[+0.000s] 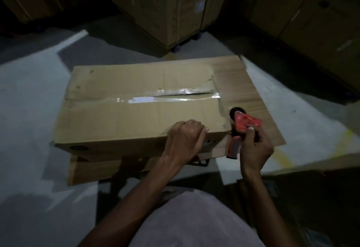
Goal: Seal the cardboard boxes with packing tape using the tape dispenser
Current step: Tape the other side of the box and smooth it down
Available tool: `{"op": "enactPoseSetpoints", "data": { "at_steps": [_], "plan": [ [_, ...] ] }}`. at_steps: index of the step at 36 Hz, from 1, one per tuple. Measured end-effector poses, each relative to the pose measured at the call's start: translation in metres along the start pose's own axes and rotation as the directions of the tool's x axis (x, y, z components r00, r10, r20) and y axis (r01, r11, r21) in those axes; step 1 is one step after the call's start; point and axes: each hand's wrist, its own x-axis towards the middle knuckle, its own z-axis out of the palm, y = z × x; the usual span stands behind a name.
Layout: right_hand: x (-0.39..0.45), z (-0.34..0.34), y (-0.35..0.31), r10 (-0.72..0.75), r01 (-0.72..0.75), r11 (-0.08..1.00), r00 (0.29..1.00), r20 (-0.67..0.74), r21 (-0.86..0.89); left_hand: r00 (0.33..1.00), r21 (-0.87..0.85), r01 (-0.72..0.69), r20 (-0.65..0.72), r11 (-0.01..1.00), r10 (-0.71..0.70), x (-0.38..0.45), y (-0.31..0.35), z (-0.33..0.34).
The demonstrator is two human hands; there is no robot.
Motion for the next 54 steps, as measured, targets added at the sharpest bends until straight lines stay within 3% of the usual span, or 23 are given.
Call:
{"op": "enactPoseSetpoints", "data": {
  "at_steps": [2,6,10,13,17,22,26,31,36,42,48,54],
  "plan": [
    [0.012,-0.007,0.022,0.07,-0.067,0.996,0.997,0.04,-0.06,1.0,-0.037,0.014,-0.002,0.999,-0.014,0.008,0.013,0.011],
    [0.025,-0.006,0.065,0.233,-0.166,0.95,0.94,0.249,-0.264,0.999,-0.041,-0.006,0.054,0.999,0.008,0.022,0.034,0.024],
    [0.031,0.011,0.094,0.467,-0.246,0.846,0.771,0.433,-0.473,0.988,-0.018,-0.05,0.147,0.999,0.052,0.032,0.045,0.031],
    [0.037,0.027,0.108,0.616,-0.343,0.757,0.659,0.432,-0.557,0.986,0.005,-0.063,0.156,0.998,0.061,0.034,0.047,0.035],
    [0.042,0.043,0.109,0.669,-0.513,0.727,0.679,0.303,-0.456,0.997,-0.006,-0.006,0.083,1.0,0.006,0.035,0.045,0.037],
    [0.052,0.05,0.101,0.708,-0.512,0.673,0.657,0.261,-0.534,1.0,0.006,-0.004,0.005,1.0,0.004,0.04,0.041,0.037],
    [0.058,0.053,0.098,0.731,-0.481,0.646,0.614,0.299,-0.593,0.993,0.064,-0.083,0.084,0.995,0.077,0.049,0.034,0.035],
    [0.055,0.043,0.093,0.671,-0.455,0.706,0.676,0.306,-0.542,0.951,0.01,-0.235,0.207,0.972,0.228,0.061,0.011,0.027],
    [0.04,0.035,0.079,0.658,-0.503,0.735,0.691,0.3,-0.455,0.95,-0.053,-0.221,0.216,0.974,0.227,0.062,0.006,0.026],
    [0.044,0.03,0.055,0.595,-0.56,0.803,0.728,0.34,-0.204,0.956,-0.028,-0.179,0.233,0.983,0.181,0.072,0.01,0.036],
    [0.056,0.022,0.045,0.425,-0.408,0.904,0.833,0.354,-0.125,0.971,0.009,-0.144,0.196,0.989,0.14,0.084,0.018,0.045],
    [0.074,0.008,0.033,0.215,-0.235,0.972,0.903,0.372,0.008,0.965,0.088,-0.247,0.113,0.965,0.237,0.09,0.027,0.055]
  ]
}}
